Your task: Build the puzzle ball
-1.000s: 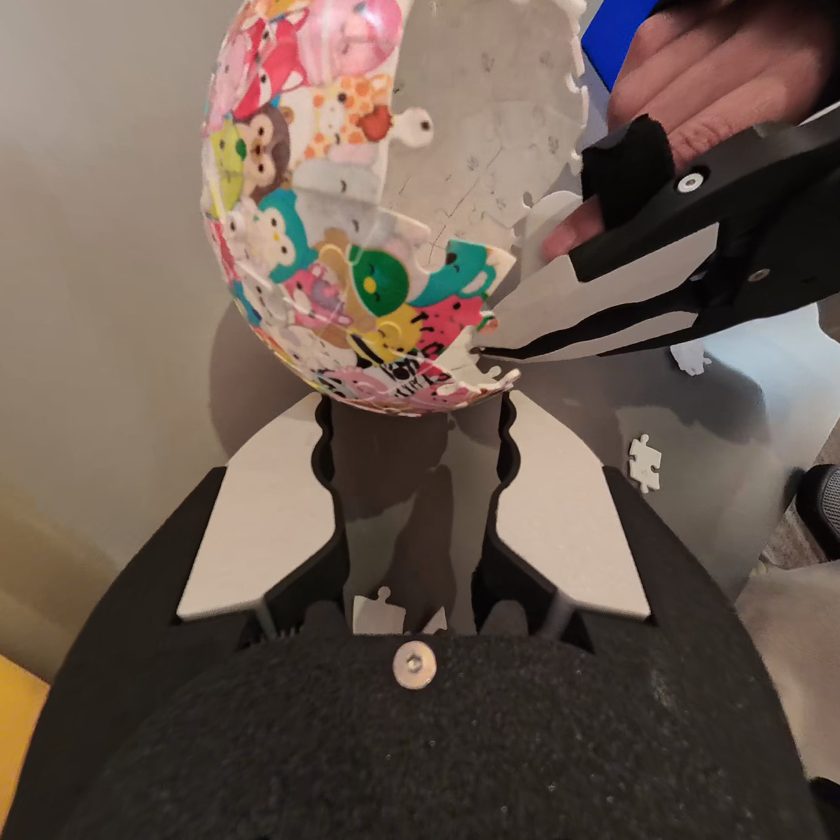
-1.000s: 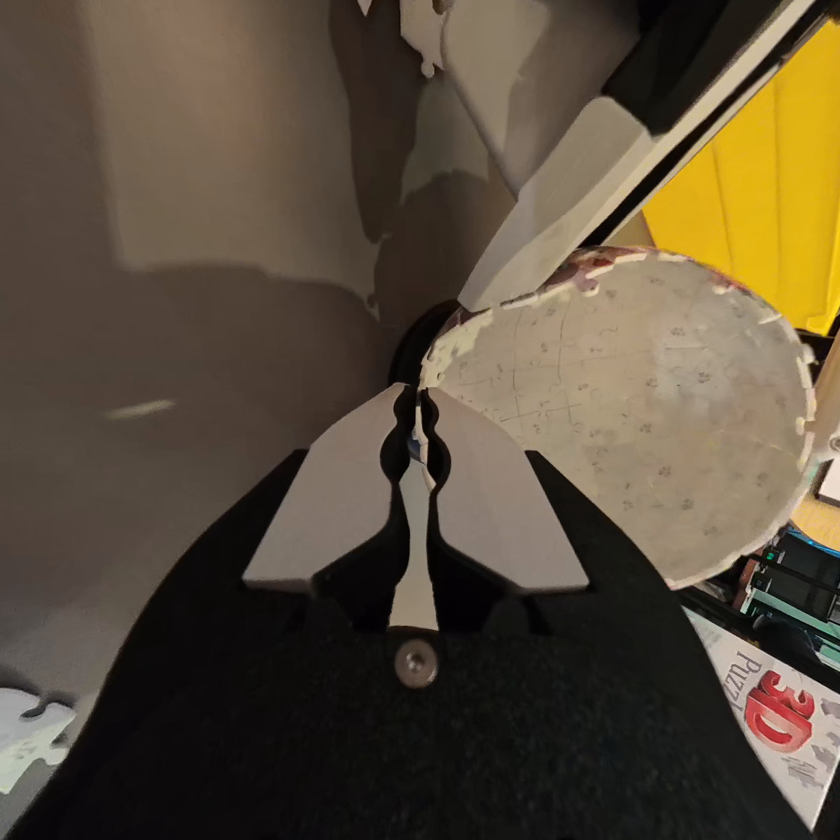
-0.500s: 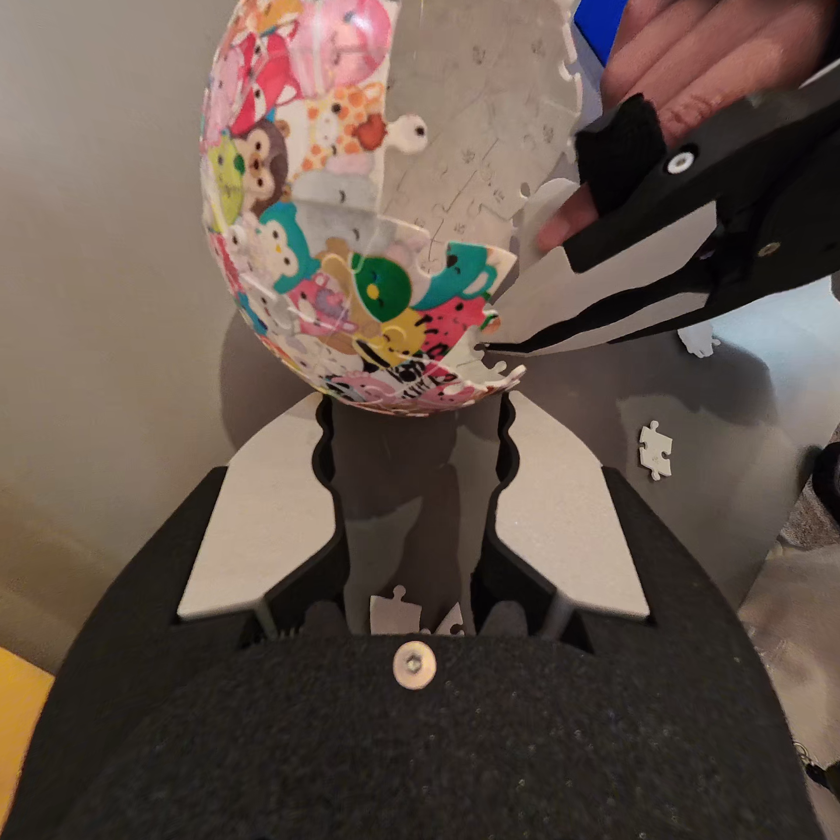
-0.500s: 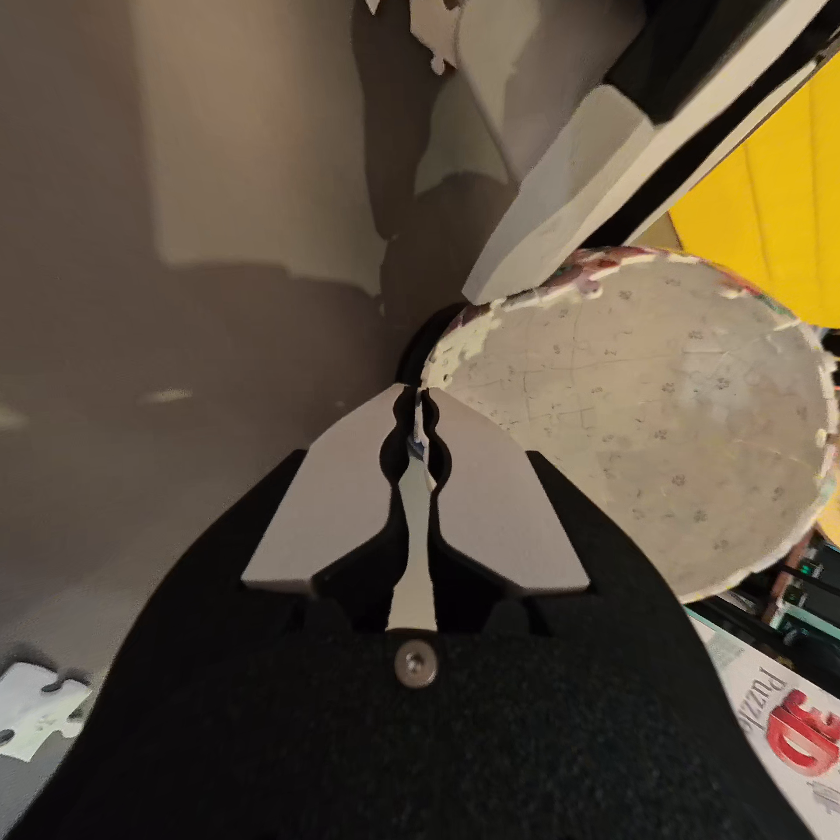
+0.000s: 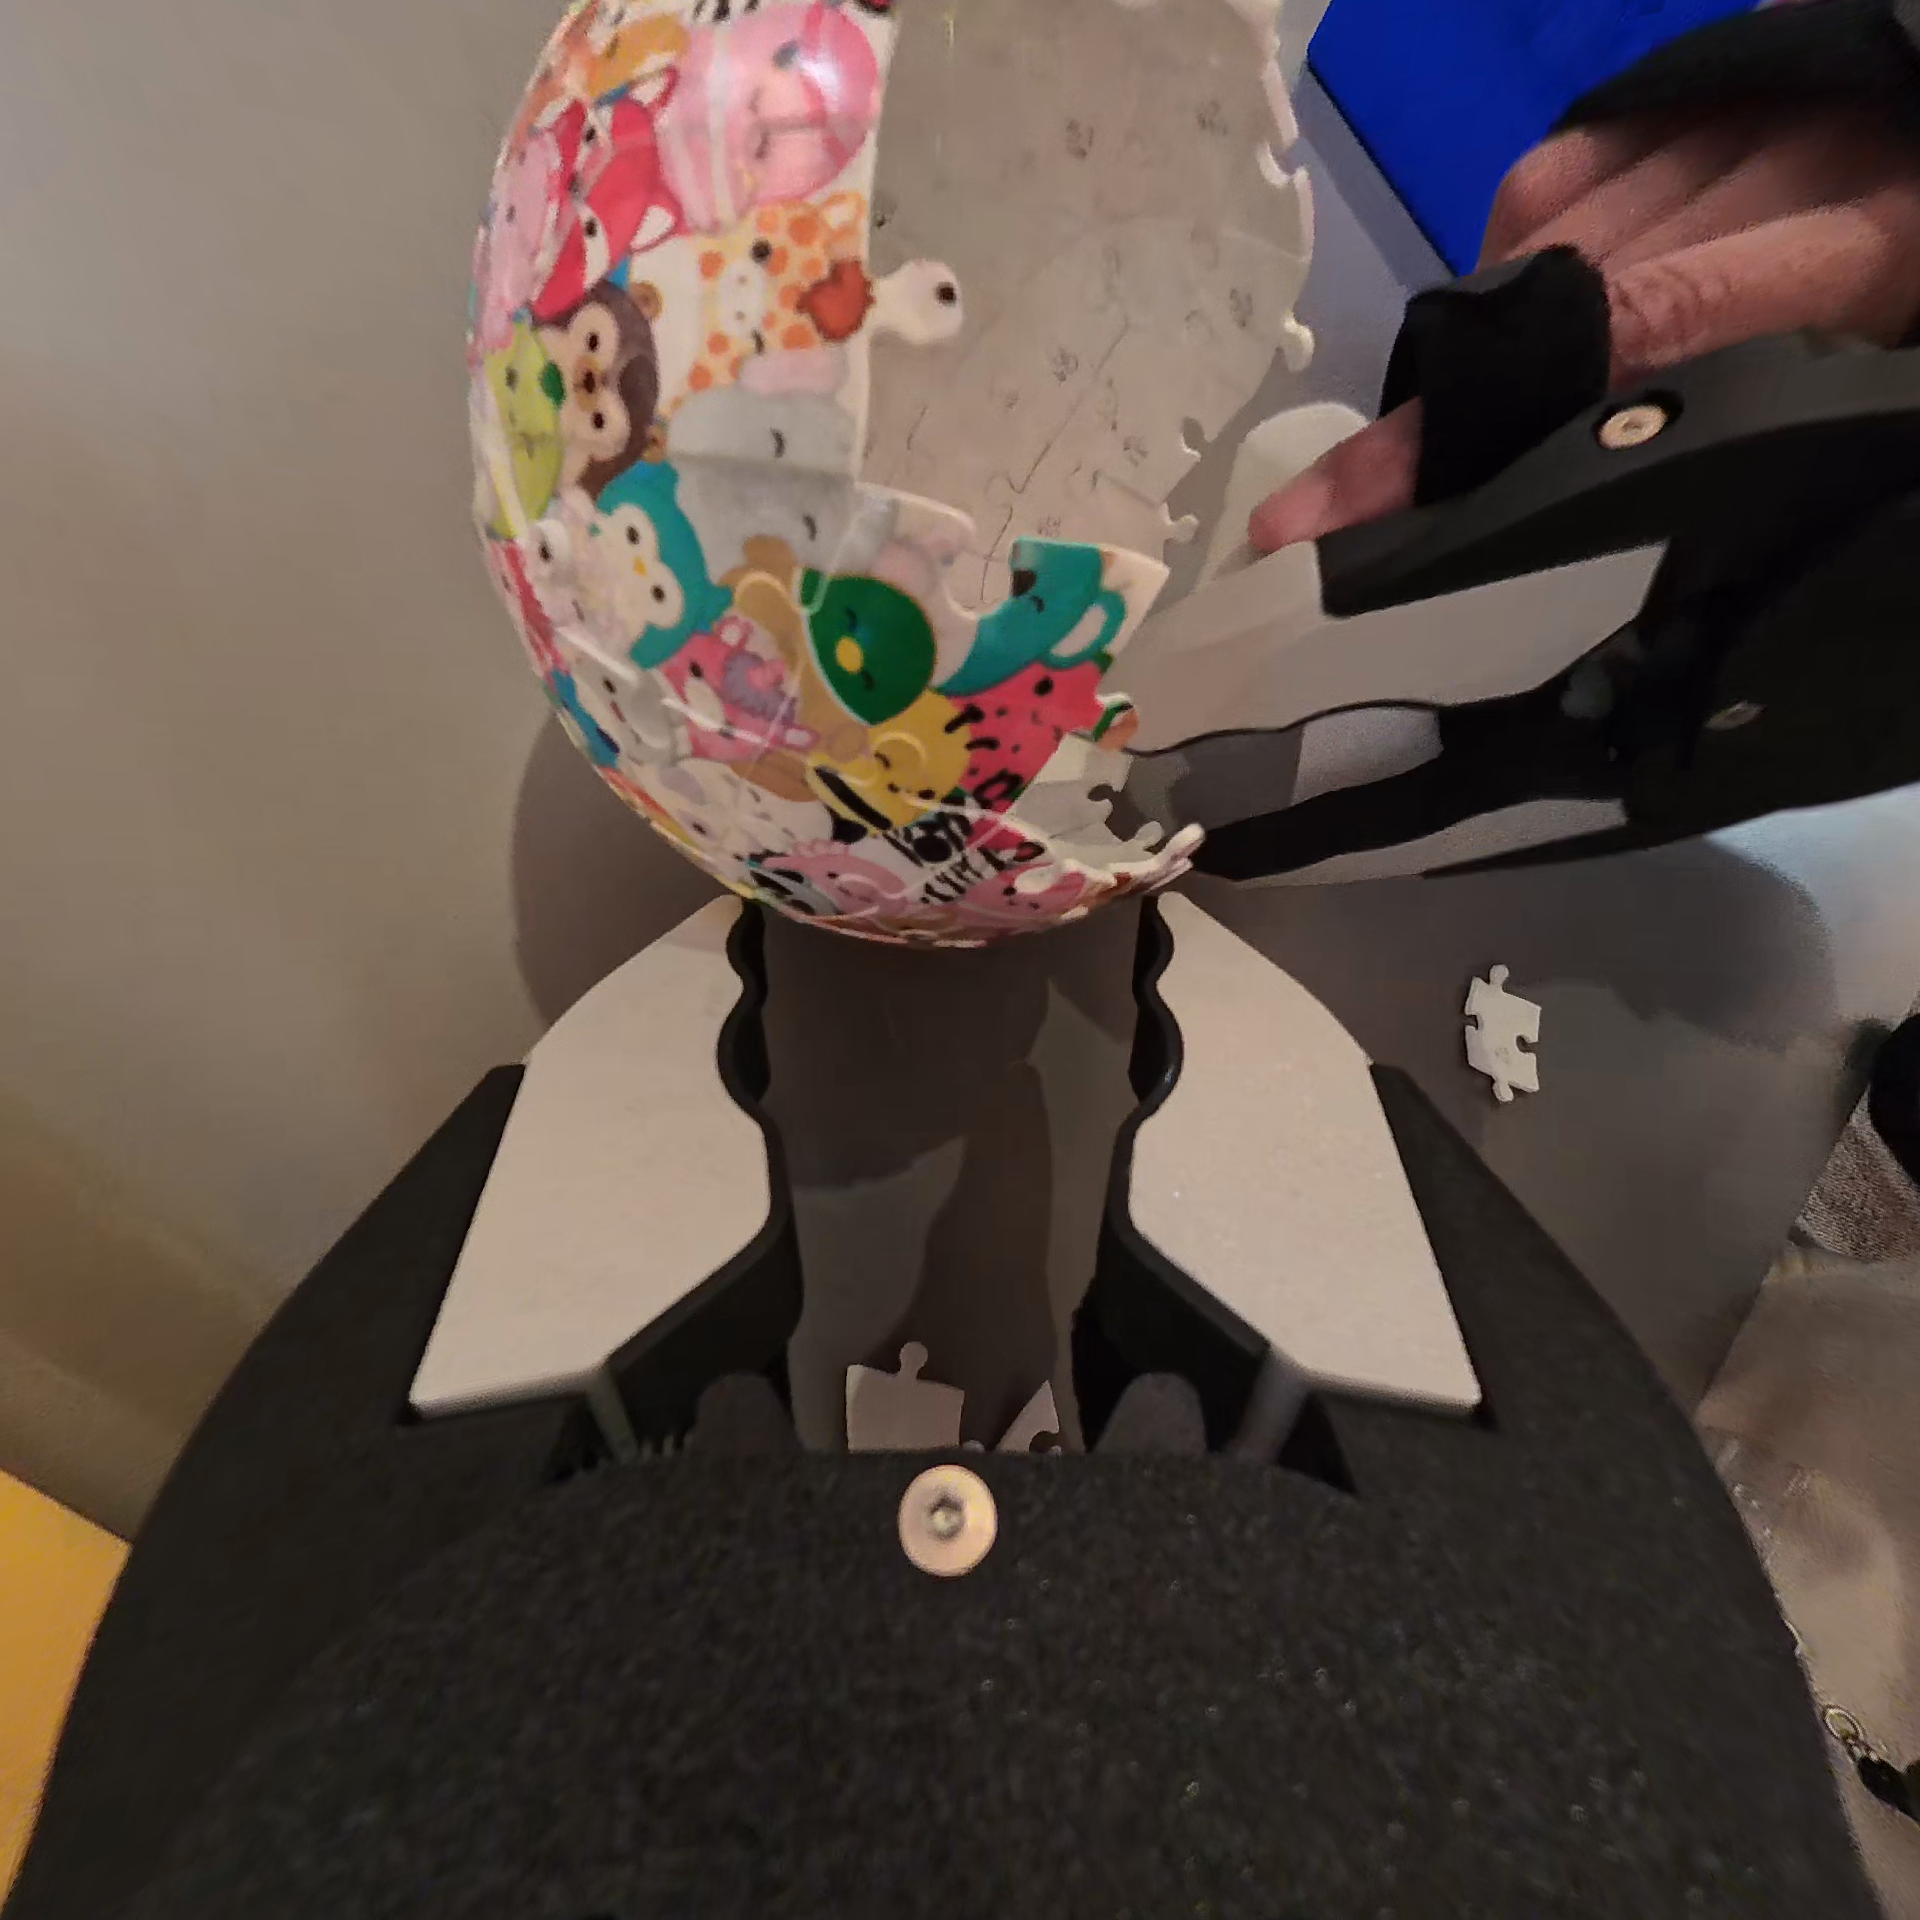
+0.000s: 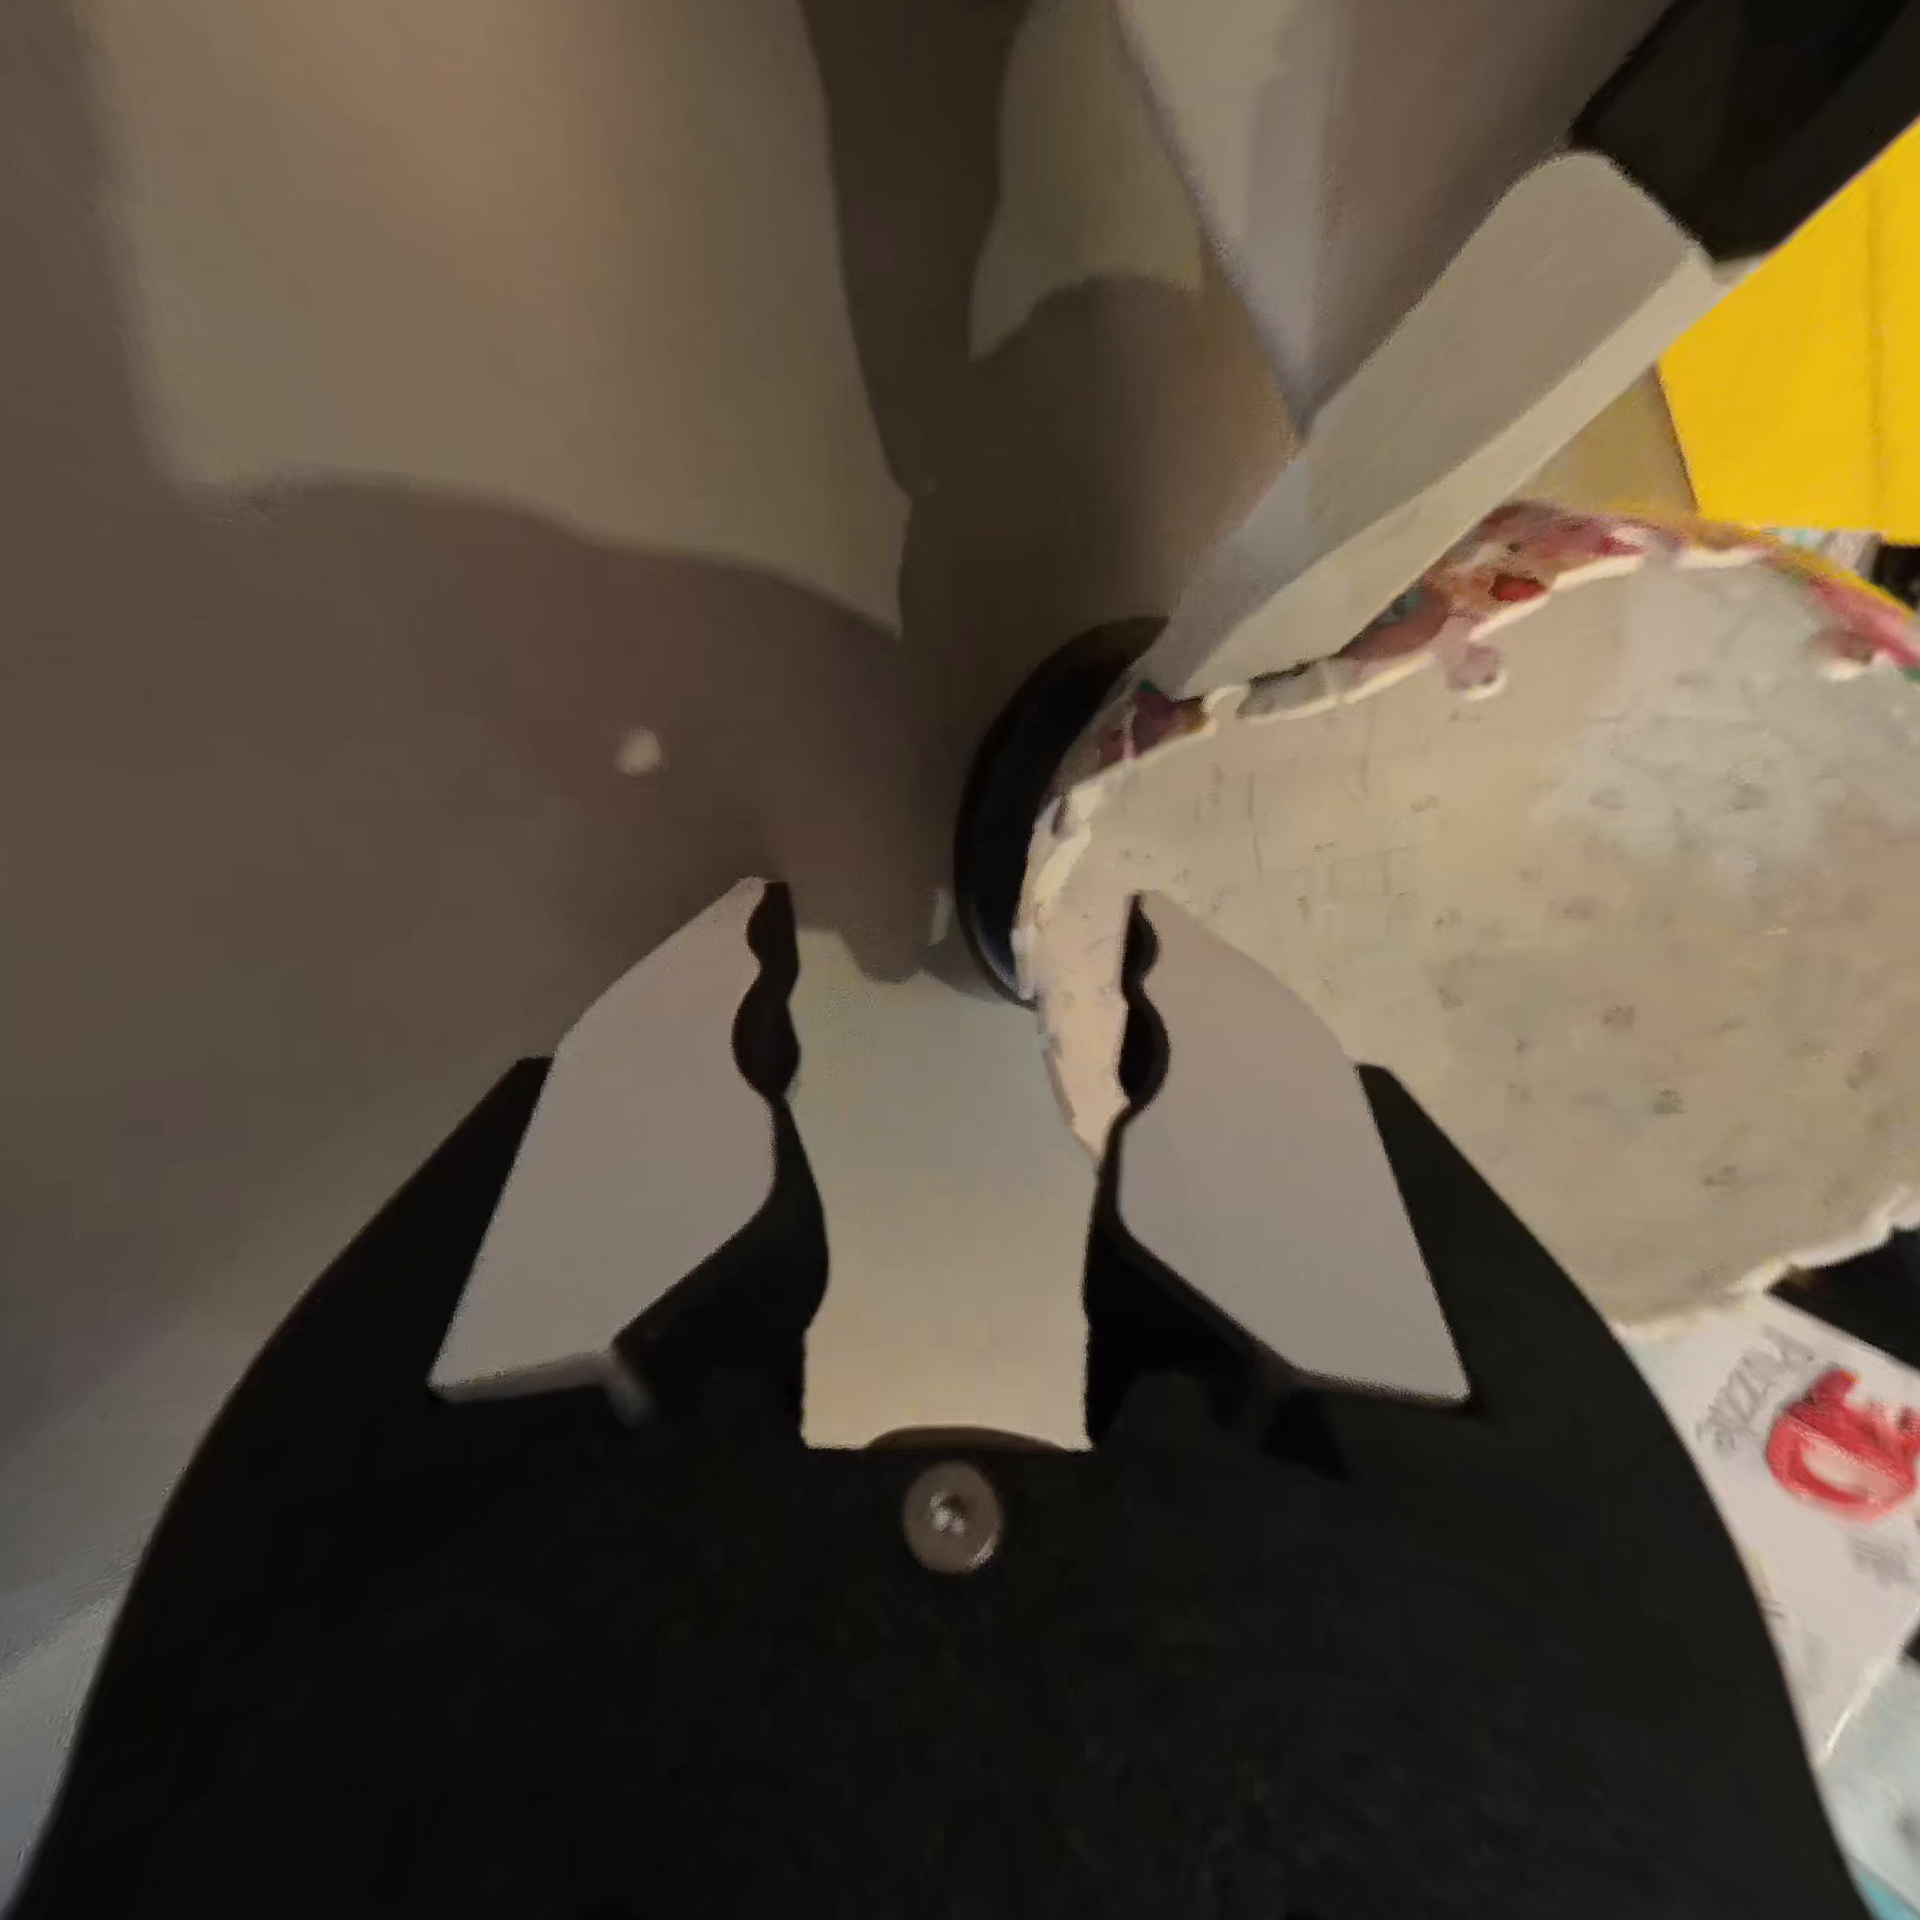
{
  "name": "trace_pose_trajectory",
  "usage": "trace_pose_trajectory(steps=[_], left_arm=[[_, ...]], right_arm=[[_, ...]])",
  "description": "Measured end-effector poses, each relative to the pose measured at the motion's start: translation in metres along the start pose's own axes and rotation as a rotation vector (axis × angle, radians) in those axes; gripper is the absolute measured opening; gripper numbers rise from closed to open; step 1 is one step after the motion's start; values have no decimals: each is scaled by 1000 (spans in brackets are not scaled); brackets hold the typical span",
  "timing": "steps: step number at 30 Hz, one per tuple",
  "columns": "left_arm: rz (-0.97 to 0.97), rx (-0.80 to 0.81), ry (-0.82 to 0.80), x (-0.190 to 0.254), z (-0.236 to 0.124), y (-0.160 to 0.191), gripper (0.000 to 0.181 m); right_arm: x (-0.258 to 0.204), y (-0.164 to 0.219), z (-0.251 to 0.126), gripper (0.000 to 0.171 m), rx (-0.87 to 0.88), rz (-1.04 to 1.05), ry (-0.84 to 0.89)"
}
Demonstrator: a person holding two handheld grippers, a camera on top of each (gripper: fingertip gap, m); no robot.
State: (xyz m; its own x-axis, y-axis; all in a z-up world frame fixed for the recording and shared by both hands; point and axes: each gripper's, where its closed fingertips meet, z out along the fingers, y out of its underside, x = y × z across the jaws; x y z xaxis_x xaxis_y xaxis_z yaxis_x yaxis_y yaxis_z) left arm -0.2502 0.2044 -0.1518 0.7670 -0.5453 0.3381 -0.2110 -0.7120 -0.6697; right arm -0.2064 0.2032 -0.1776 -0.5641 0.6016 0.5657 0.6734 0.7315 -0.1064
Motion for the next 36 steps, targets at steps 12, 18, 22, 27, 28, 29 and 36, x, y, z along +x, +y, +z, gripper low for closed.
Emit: trace_pose_trajectory(steps=[12, 18, 22, 27, 28, 29, 36], left_arm=[[-9, 6, 17, 0, -1, 1, 68], [-5, 7, 22, 1, -1, 1, 67], [-14, 8, 31, 1, -2, 0, 67], [-16, 11, 30, 0, -3, 0, 68], [-14, 11, 27, 0, -2, 0, 69], [-14, 11, 24, -1, -2, 0, 70], [-18, 15, 17, -3, -3, -1, 70]], right_arm=[[-6, -8, 6, 63, -96, 257, -221], [-9, -9, 9, 62, -125, 339, -316], [-10, -9, 9, 63, -123, 360, -335], [-9, -10, 11, 63, -122, 378, -348], [-8, -10, 11, 63, -125, 380, -350], [-8, -10, 12, 63, -124, 379, -354], [-2, -9, 14, 47, -131, 287, -281]])
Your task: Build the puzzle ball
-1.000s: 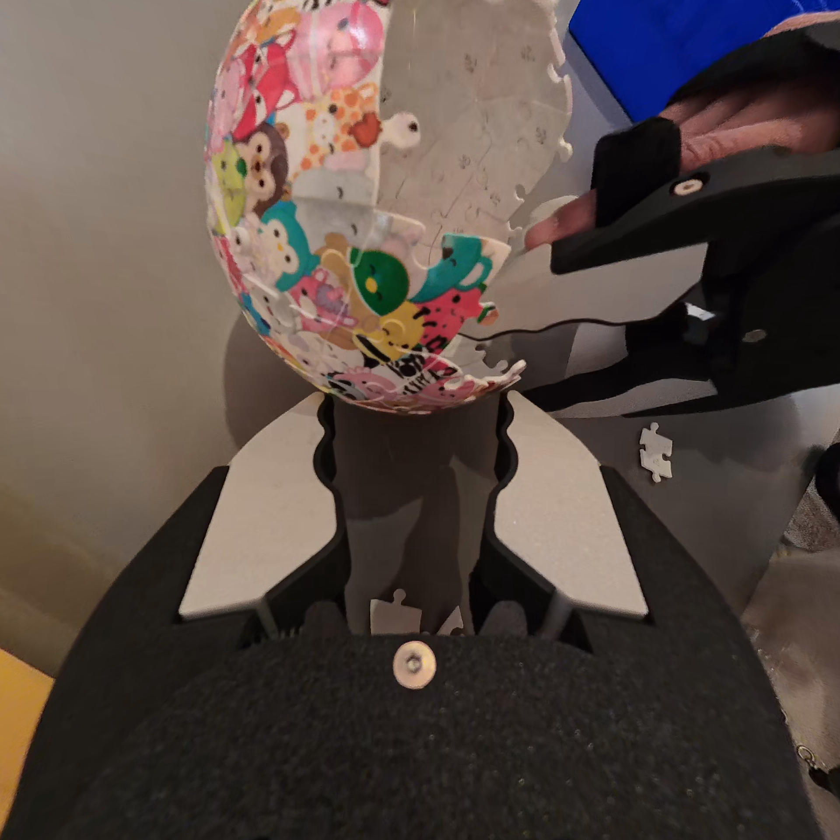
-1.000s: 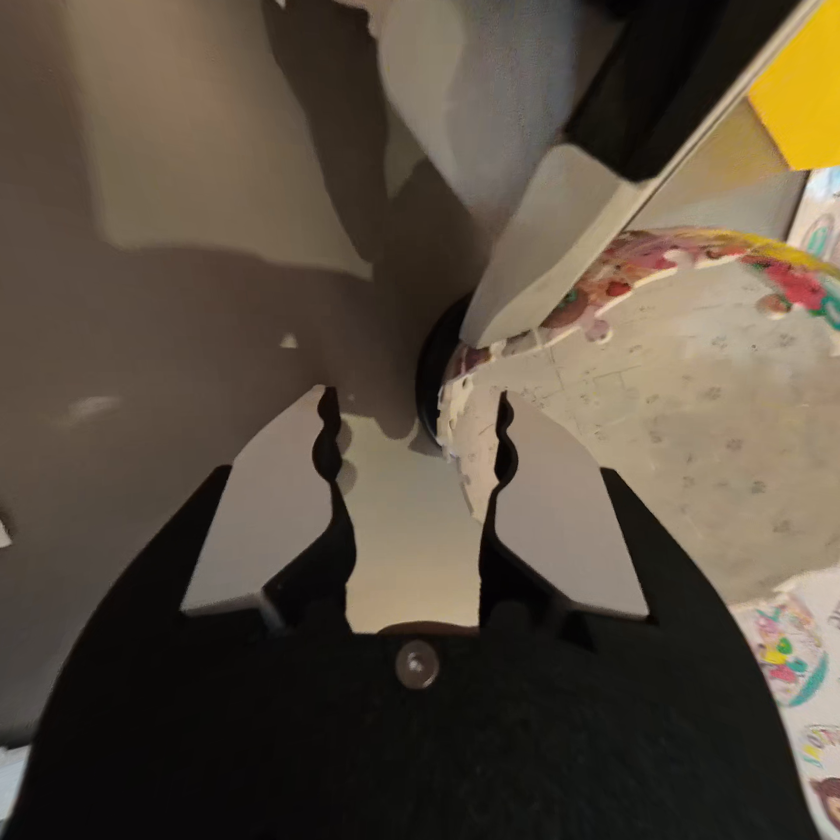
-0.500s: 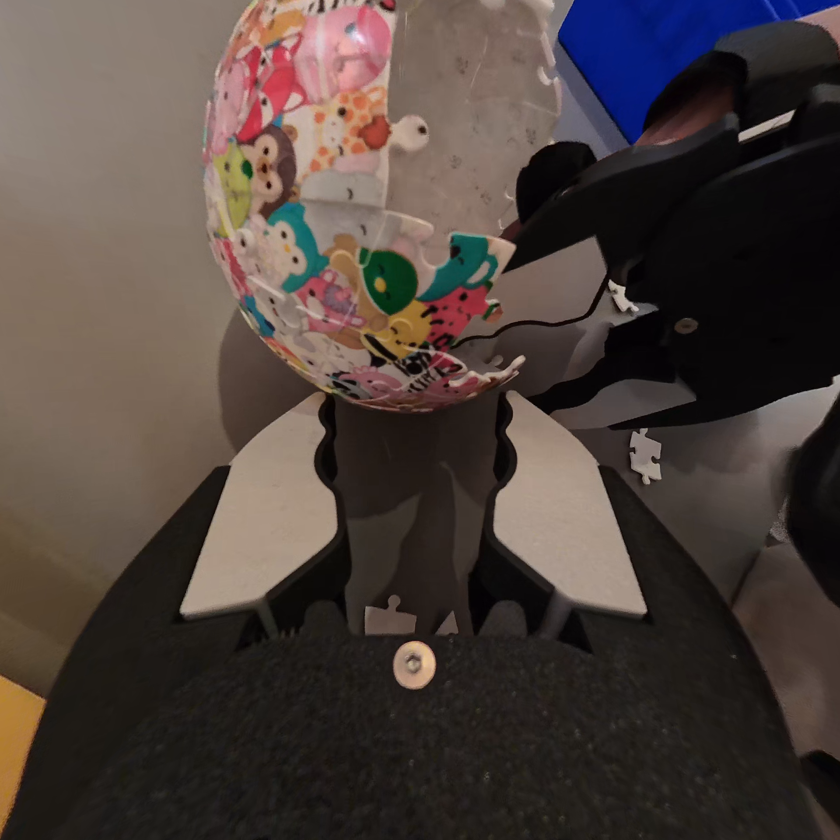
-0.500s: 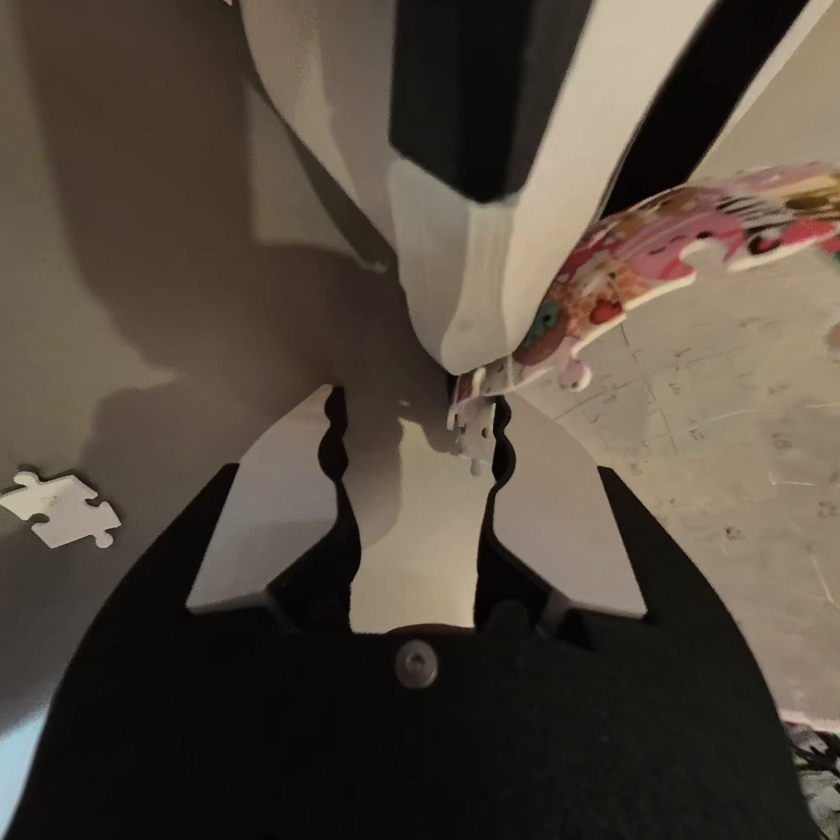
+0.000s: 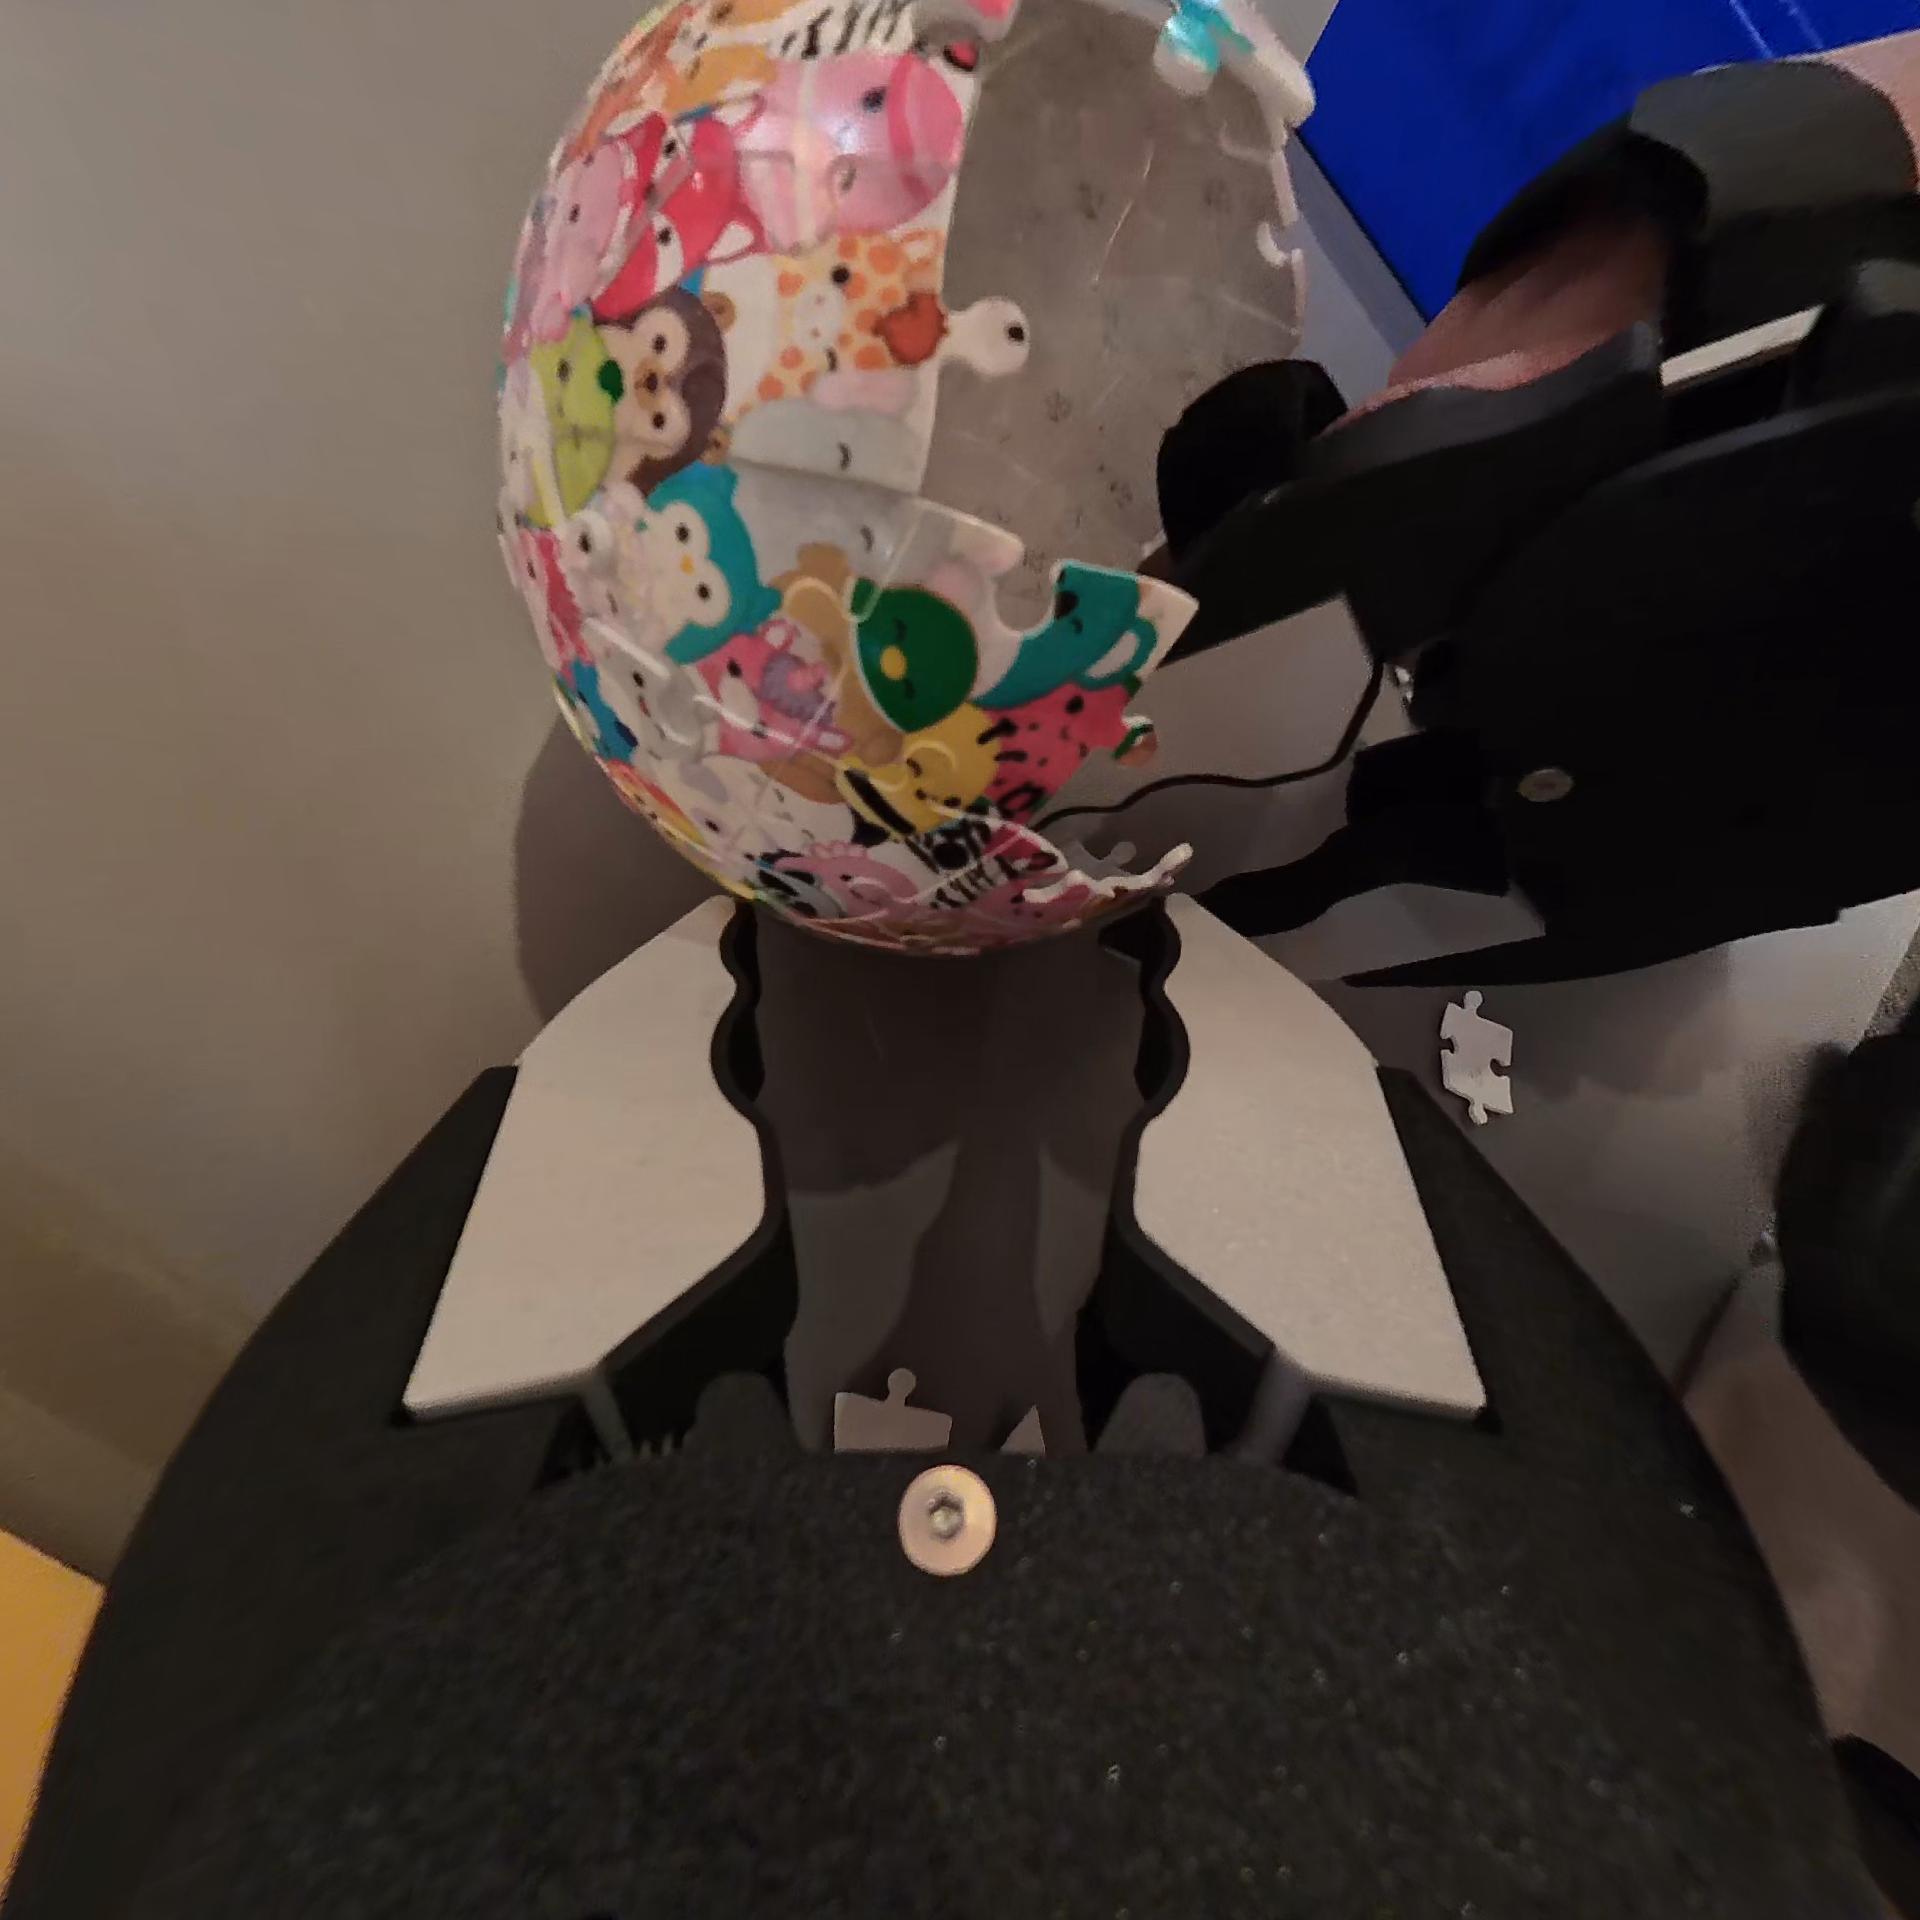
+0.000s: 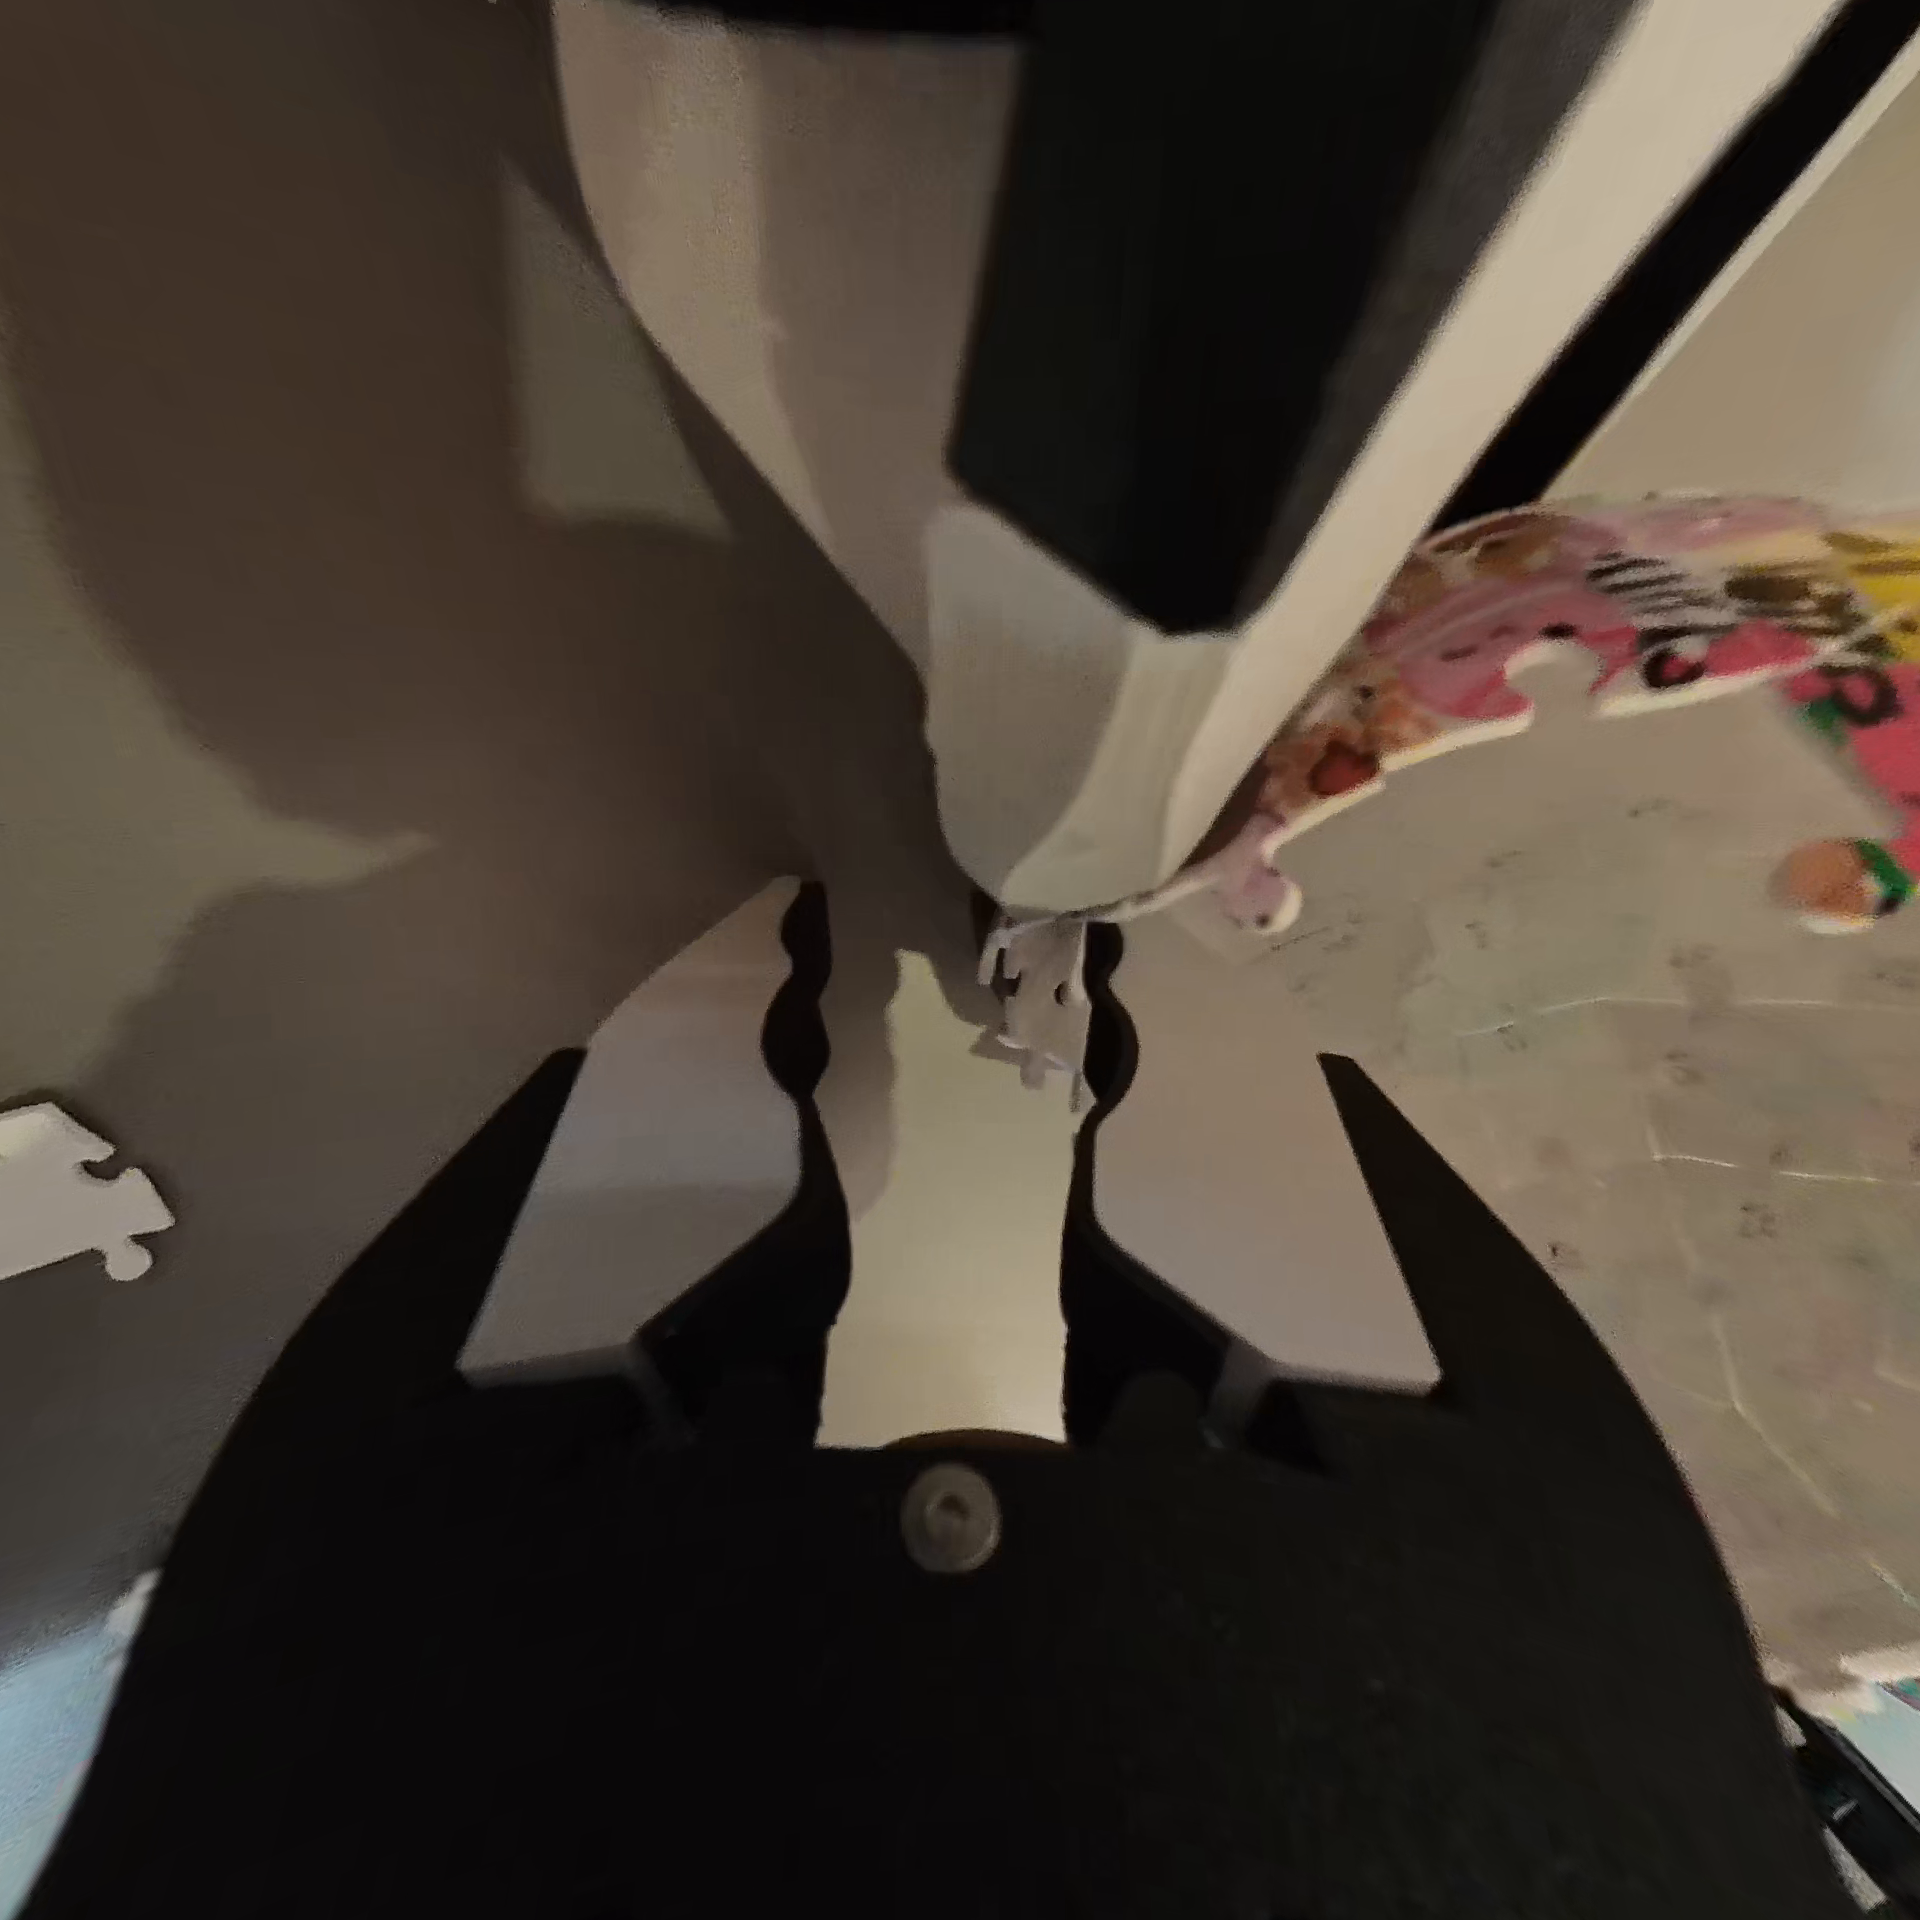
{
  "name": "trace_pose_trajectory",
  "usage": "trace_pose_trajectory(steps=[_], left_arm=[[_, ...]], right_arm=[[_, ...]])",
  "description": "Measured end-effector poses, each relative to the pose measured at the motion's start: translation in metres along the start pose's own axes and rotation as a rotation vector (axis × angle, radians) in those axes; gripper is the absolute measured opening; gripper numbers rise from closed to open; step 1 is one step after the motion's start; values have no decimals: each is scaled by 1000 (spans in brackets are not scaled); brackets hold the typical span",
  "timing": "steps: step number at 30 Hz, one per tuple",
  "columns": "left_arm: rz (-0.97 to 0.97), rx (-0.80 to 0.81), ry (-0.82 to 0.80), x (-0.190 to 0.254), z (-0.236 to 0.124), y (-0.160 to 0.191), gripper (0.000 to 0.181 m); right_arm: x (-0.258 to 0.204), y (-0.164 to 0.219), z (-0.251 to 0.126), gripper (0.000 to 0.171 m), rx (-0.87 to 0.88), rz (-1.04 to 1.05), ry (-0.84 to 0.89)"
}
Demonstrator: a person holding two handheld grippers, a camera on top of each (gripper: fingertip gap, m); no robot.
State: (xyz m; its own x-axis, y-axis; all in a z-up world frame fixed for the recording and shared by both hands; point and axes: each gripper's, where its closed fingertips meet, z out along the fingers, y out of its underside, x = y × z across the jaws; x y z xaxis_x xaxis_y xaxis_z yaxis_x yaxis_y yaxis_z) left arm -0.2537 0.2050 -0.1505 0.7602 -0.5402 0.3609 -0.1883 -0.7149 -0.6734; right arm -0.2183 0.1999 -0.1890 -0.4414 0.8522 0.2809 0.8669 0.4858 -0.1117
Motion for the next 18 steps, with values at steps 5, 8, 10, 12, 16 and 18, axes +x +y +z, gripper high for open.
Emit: trace_pose_trajectory(steps=[5, 8, 10, 12, 16, 18], left_arm=[[4, 1, -1, 0, 0, -1, 69], [3, 7, 0, -1, -1, -1, 69], [3, 5, 2, -1, -1, -1, 69], [4, 5, 4, -1, -1, 0, 69], [4, 4, 3, -1, -1, 0, 69], [5, 3, 3, -1, -1, 0, 69]], right_arm=[[12, 8, 1, 34, -41, -41, 119], [10, 11, -1, 34, -41, -63, 162], [9, 12, -1, 32, -32, -69, 191], [10, 11, -2, 32, -19, -80, 235], [12, 9, -3, 19, -3, -109, 283], [15, 8, -4, 13, 2, -112, 301]])
